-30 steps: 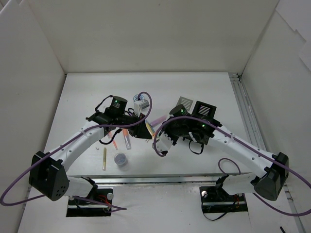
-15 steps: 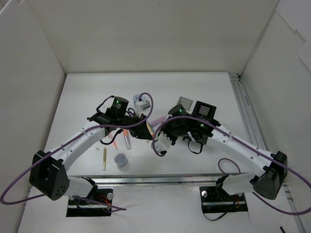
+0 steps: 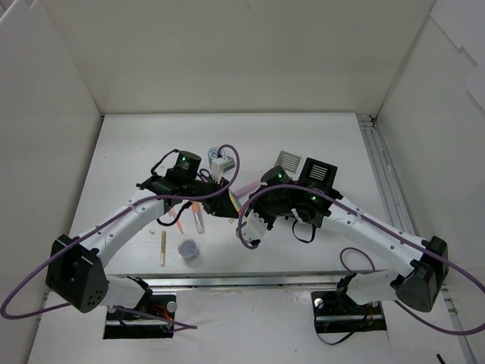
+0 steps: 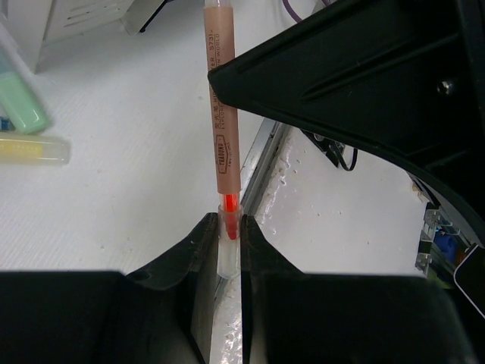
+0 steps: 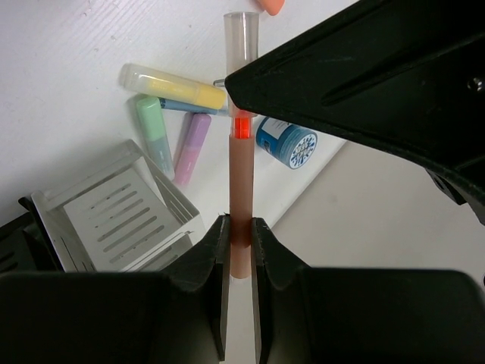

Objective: Sort the stationery into containers
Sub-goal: Close the pen cap on the pen.

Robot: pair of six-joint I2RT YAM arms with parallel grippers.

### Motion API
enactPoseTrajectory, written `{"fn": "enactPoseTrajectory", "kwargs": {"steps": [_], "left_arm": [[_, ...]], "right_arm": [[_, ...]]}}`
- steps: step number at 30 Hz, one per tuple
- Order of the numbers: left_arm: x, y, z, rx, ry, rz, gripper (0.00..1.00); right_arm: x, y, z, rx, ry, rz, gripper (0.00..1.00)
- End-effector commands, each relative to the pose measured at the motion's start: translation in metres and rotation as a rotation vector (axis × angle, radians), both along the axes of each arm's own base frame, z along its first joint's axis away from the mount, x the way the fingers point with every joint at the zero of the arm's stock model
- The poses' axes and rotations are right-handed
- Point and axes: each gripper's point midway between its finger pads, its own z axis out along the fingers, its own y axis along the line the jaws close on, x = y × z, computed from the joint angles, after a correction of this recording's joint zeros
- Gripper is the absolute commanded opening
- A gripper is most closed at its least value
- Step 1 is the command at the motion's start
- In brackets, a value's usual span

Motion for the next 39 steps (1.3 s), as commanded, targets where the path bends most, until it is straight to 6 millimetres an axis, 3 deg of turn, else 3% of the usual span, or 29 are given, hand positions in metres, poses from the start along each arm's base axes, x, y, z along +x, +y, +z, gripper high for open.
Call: {"fn": "enactPoseTrajectory", "kwargs": {"steps": [1,10,16,21,27,31,39], "left_arm": [[0.006,-0.006,0.03,-0.067,-0.095,-0.007,0.0],[0.016,-0.017,0.045,-0.118,-0.14,-0.037,0.0],[0.039,-0.027,0.063,-0.149,-0.231,-0.013,0.0],[0.057,-0.039,0.101,-0.251,-0.379,-0.014,0.0],[0.071,-0.049,0.136,-0.31,-0.493,-0.042,0.0],[0.078,-0.055,0.171,-0.391,-0.62,-0.093,0.0],[0.086,-0.069,0.206,-0.45,-0.704,-0.195,0.0]], "right_arm": [[-0.004,0.003,0.012,0.034,-0.038,0.035,0.0],[-0.015,0.017,-0.002,0.011,-0.01,0.132,0.0],[-0.03,0.019,-0.01,-0.002,0.033,0.185,0.0],[-0.052,0.019,-0.02,-0.031,0.108,0.252,0.0],[-0.065,0.024,-0.022,-0.02,0.16,0.3,0.0],[-0.074,0.028,-0.029,-0.02,0.213,0.338,0.0],[-0.088,0.034,-0.035,-0.008,0.317,0.386,0.0]]}}
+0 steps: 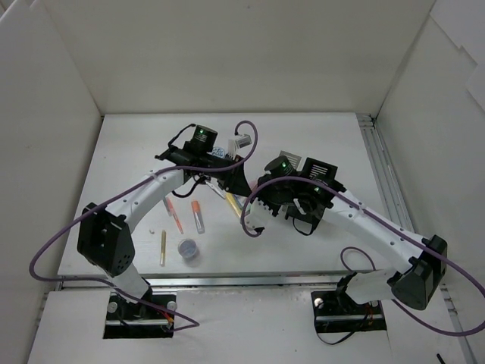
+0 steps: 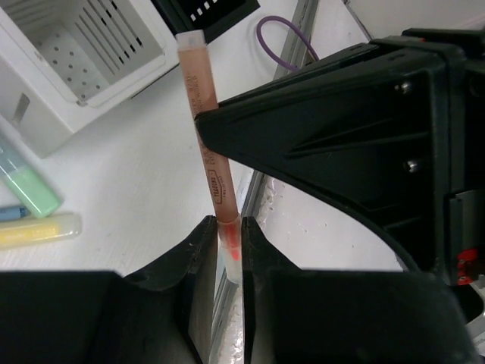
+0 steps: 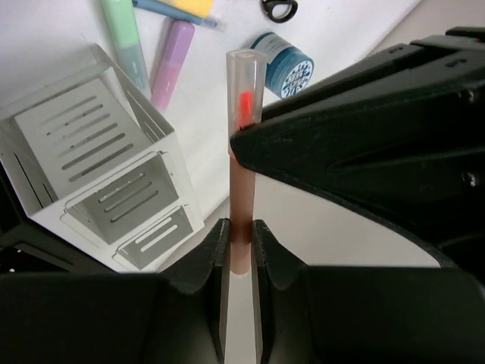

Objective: Sort the stationery into containers
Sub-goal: Close the pen cap on the pen, then place the pen in the storage box.

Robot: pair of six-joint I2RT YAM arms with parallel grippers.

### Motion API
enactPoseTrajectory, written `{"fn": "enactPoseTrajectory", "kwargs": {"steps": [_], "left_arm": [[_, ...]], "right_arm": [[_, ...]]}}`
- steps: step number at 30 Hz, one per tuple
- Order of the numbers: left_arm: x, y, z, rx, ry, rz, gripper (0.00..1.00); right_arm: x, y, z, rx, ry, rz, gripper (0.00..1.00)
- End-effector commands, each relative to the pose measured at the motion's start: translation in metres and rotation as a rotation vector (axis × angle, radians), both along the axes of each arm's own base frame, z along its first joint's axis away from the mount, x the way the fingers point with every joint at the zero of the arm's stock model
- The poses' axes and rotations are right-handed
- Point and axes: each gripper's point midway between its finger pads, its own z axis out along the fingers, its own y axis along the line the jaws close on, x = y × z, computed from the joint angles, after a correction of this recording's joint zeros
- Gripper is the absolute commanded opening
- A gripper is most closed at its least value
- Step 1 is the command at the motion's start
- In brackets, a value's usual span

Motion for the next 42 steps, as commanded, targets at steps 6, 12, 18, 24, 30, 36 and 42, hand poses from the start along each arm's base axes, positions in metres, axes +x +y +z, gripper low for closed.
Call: {"fn": "enactPoseTrajectory", "kwargs": {"steps": [6,12,18,24,30,36,42], "left_arm": [[0.05,-0.033,0.19,-0.463,-0.721,-0.093,0.0],[0.047,-0.034,0.181,-0.469,-0.671,-0.109,0.0],[0.049,-0.025,0.166,-0.43,-0.649,-0.046,0.0],[0.064,-0.002,0.162,-0.373,-0.628,0.094,0.86],[0.076,0.048,0.157,-0.284,-0.662,0.333,1.0],[0.082,0.117,0.126,-0.144,-0.613,0.648,0.99],[0.074,0.178,0.094,-0.021,-0.546,0.942,0.99]], "right_arm": [[-0.129,0.056,-0.054,0.064,0.545,0.439,0.0],[-0.128,0.058,-0.042,0.1,0.556,0.41,0.0],[-0.12,0.059,-0.015,0.225,0.622,0.368,0.0],[-0.091,0.062,0.026,0.445,0.861,0.209,0.0],[-0.044,0.048,0.062,0.648,1.135,0.026,0.0],[0.0,0.031,0.079,0.754,1.27,-0.12,0.0],[0.047,0.014,0.068,0.812,1.296,-0.372,0.0]]}}
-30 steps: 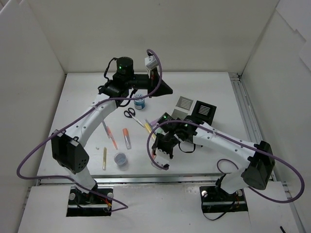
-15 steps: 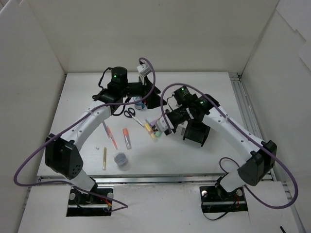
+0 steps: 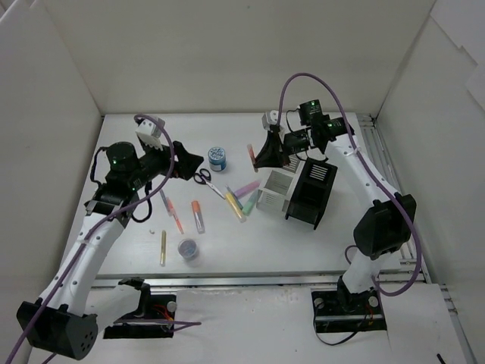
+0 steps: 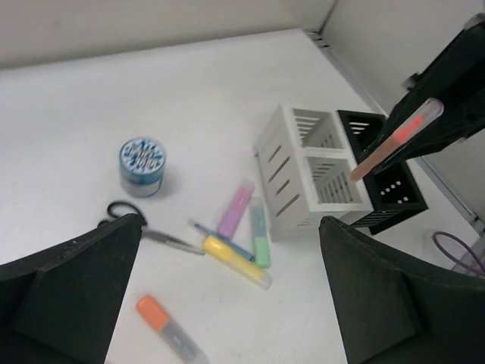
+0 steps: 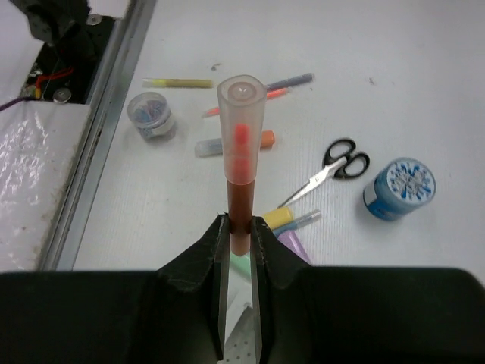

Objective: Sort the stationery into containers
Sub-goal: Place the pen in the storage box.

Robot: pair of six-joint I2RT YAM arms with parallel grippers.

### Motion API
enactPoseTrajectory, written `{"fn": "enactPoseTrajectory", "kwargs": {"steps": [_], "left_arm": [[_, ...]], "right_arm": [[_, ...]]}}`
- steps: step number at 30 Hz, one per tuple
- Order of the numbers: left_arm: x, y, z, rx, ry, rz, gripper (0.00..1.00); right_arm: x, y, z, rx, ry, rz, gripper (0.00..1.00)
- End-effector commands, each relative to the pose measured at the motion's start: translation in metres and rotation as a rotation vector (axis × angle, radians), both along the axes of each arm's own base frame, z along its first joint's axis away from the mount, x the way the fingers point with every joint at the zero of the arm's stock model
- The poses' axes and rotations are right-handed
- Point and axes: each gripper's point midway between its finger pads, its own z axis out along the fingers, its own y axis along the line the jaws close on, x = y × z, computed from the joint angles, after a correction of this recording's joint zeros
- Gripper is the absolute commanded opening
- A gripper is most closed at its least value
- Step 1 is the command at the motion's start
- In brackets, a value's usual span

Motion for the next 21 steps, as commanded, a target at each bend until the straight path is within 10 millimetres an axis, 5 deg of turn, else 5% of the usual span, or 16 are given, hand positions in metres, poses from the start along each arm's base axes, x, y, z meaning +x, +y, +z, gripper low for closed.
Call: {"fn": "enactPoseTrajectory", "kwargs": {"steps": [1,2,3,4,11,21], "left_arm": [[0.005,0.036,-0.01,-0.01,0.049,0.232,0.99],[0.001,0.046,-0.012,-0.011,0.053,0.291,0.99],[-0.001,0.051,-0.023,-0.018,0.083,0.322,0.99],[-0.004,0.055,-0.028,-0.014,0.095,0.345,1.0],[-0.014,0.089,-0.048,0.007,0.149,0.533,0.99],[-0.011,0.094,-0.071,0.056,0.212,0.565,1.0]], "right_arm": [[0.033,-0.006,0.003,-0.035,0.11,-0.208,0.0],[0.056,-0.006,0.017,0.005,0.09,-0.328,0.0],[0.072,-0.017,-0.011,-0.058,0.088,-0.461,0.0],[0.084,-0.022,-0.007,-0.047,0.026,-0.518,0.0],[0.109,-0.045,-0.013,-0.041,0.104,-0.712,0.0],[0.151,-0.083,-0.032,0.016,0.106,-0.862,0.0]]}}
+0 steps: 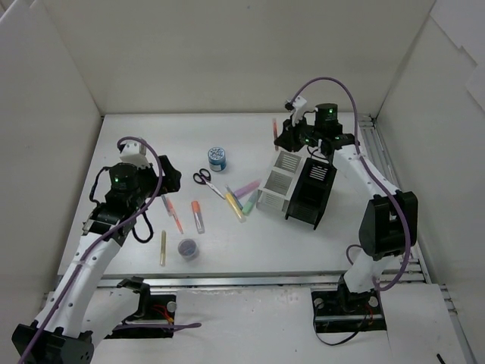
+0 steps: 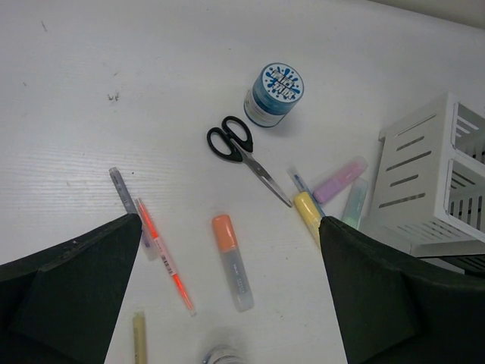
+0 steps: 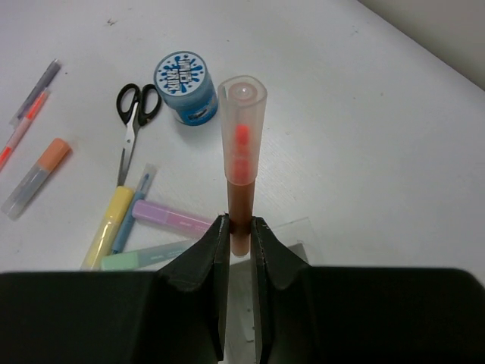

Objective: Sort the stationery into containers
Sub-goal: Place the pen in the storage box, then pick up the pen from the center of the board.

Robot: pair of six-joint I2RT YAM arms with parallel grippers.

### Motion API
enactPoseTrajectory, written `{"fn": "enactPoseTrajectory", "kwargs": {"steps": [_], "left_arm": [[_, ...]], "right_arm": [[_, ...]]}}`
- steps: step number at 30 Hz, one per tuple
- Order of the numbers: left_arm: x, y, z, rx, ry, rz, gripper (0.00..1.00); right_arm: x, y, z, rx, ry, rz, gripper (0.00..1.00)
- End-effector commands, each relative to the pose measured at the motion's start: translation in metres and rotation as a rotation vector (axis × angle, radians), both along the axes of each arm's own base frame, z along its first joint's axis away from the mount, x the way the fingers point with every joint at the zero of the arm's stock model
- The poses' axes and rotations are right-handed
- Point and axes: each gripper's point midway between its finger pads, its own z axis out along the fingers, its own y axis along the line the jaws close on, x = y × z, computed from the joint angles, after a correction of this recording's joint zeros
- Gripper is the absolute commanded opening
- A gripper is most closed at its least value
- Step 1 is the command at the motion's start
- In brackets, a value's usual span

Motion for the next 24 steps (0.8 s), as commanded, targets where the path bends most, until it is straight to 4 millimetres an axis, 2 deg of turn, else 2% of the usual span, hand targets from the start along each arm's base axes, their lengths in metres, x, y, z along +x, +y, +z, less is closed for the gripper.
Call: {"fn": "enactPoseTrajectory", "kwargs": {"steps": [1,4,5,10,13,22,24], "left_arm": [[0.007,0.008,0.009,-0.001,-0.021,0.053,1.0],[0.008,0.008,0.006,0.003,-0.007,0.053,0.99],[0.01,0.014,0.005,0.015,-0.007,0.086,0.99],[0.013,0.015,0.003,0.025,0.01,0.098,0.99],[0.012,0.017,0.003,0.03,0.015,0.107,1.0],[0.007,0.024,0.01,0.038,-0.002,0.135,1.0],[0.006,0.025,0.01,0.039,0.0,0.141,1.0]], "right_arm": [[0.02,-0.011,0.022,0.049,-0.1,-0.055,0.0],[0.011,-0.016,0.007,0.004,-0.109,-0.045,0.02],[0.011,-0.019,0.003,-0.012,-0.116,-0.053,0.02],[0.012,-0.031,-0.006,-0.032,-0.156,-0.082,0.03],[0.014,-0.036,-0.016,-0.034,-0.119,-0.082,0.12],[0.006,-0.046,-0.03,-0.091,-0.117,-0.091,0.24],[0.004,-0.049,-0.029,-0.097,-0.126,-0.096,0.32]]}}
